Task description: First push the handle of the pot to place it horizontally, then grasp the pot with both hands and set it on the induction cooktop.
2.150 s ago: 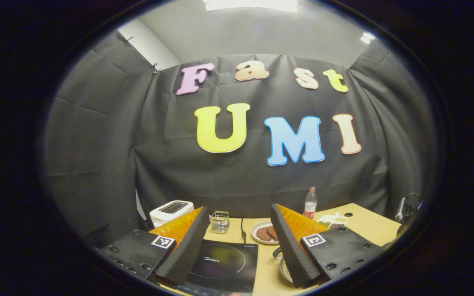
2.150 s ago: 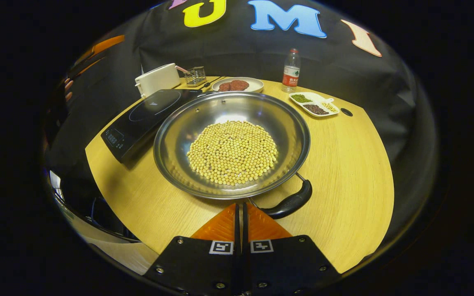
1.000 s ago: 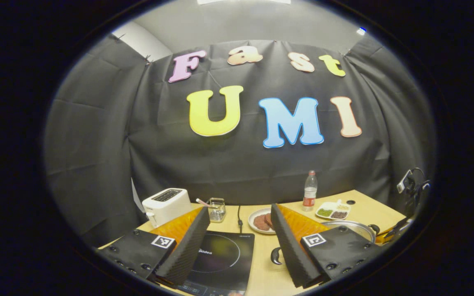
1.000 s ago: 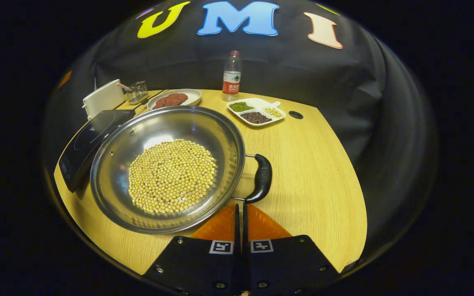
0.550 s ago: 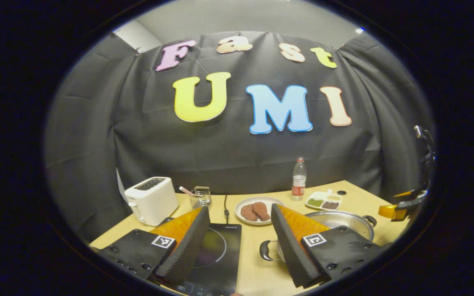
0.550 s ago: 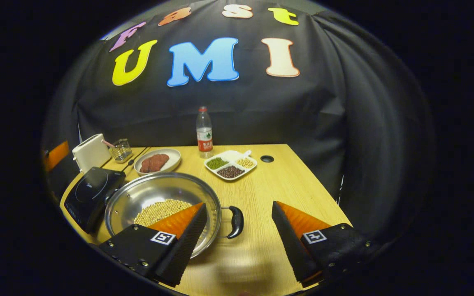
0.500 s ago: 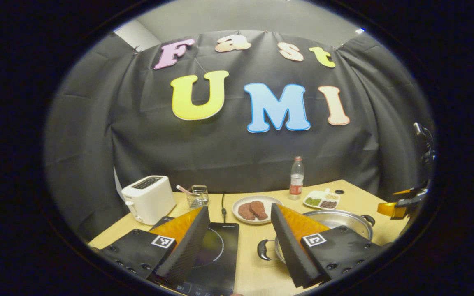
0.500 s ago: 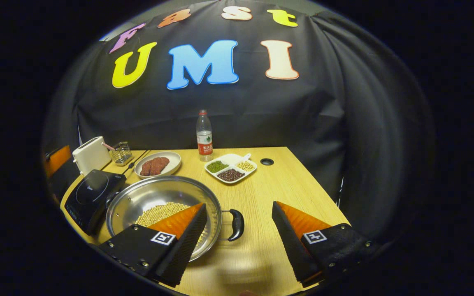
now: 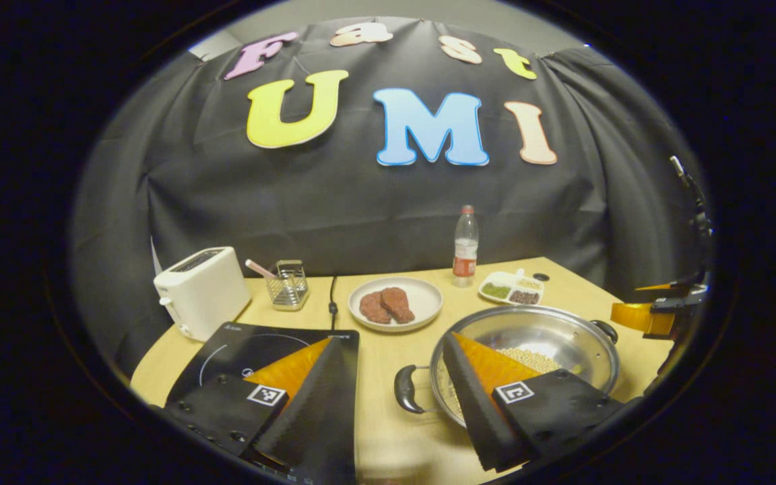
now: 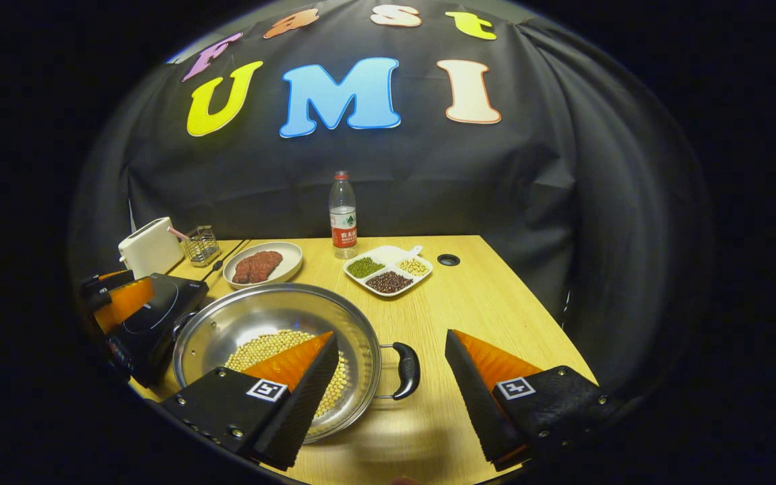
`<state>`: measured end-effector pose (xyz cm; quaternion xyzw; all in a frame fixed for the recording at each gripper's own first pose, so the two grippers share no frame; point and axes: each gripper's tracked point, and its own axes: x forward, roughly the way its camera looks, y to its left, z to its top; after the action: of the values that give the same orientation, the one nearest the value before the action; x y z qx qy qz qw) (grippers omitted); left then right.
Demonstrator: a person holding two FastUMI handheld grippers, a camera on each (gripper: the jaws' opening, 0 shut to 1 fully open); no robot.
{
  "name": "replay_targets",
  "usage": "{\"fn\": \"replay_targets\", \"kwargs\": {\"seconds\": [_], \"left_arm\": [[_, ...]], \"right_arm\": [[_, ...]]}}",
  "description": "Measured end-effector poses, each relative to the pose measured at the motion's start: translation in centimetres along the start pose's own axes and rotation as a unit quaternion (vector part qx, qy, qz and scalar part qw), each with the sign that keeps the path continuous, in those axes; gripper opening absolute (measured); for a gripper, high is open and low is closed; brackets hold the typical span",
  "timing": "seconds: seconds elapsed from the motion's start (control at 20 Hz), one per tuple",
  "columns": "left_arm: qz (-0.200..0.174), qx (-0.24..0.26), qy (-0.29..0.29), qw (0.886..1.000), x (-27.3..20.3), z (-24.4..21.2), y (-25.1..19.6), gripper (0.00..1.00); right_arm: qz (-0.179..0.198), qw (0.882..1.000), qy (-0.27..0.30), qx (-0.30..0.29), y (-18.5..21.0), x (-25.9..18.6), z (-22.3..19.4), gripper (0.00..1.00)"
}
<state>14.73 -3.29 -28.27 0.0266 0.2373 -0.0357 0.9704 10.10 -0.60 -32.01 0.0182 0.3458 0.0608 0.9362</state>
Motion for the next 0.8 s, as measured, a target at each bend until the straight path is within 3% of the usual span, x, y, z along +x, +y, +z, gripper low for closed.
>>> {"fn": "replay_targets", "kwargs": {"seconds": [0.1, 0.15, 0.25, 0.35, 0.8], "left_arm": [[-0.006, -0.007, 0.025, 1.0, 1.1, -1.6, -0.4, 0.95], [-0.009, -0.009, 0.033, 0.999, 1.6, -2.2, -0.6, 1.0], [-0.013, -0.011, 0.051, 0.999, 2.7, -3.2, -0.9, 0.95], [-0.019, -0.013, 0.066, 0.998, 3.5, -4.2, -1.4, 1.0], [-0.015, -0.015, 0.125, 0.992, 5.8, -8.0, -2.4, 0.98]], "right_arm": [[0.002, 1.0, 0.011, 0.002, 0.1, 0.7, -0.6, 0.94], [0.003, 1.0, 0.017, 0.003, 0.2, 1.0, -0.8, 0.97], [0.004, 1.0, 0.027, 0.005, 0.2, 1.7, -1.4, 0.97], [0.005, 0.999, 0.037, 0.004, 0.3, 2.3, -1.9, 0.97], [0.016, 0.995, 0.1, 0.021, 0.2, 4.5, -5.3, 0.98]]}}
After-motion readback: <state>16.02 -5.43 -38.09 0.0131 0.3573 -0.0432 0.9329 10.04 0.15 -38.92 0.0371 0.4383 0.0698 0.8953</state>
